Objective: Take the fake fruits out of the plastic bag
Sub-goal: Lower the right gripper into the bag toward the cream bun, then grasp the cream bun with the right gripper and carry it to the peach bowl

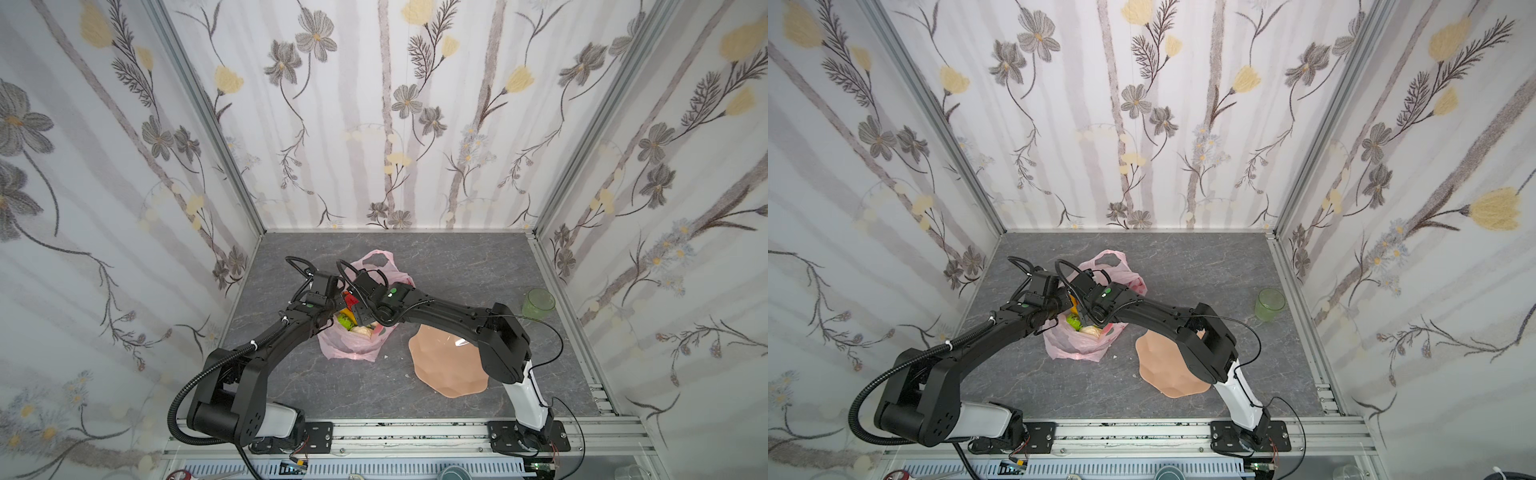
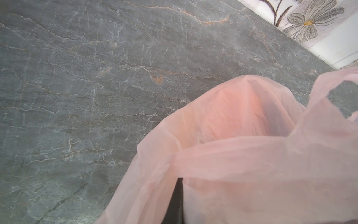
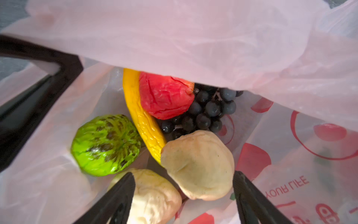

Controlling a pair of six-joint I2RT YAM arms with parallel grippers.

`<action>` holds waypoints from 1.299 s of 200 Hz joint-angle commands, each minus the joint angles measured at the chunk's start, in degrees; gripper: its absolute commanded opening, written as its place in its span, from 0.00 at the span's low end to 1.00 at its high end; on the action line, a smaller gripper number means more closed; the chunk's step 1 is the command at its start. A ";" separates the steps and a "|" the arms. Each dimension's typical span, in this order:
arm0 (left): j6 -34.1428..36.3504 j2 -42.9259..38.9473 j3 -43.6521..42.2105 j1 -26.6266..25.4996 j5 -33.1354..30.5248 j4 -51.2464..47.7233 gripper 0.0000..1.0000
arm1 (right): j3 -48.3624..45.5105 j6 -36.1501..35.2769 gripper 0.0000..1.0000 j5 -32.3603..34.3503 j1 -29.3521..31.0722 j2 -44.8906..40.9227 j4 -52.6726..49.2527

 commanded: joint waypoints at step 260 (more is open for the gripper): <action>-0.53 -1.00 -1.89 0.00 0.62 2.51 0.00 | -14.09 3.39 0.61 -8.15 -4.29 -14.64 12.90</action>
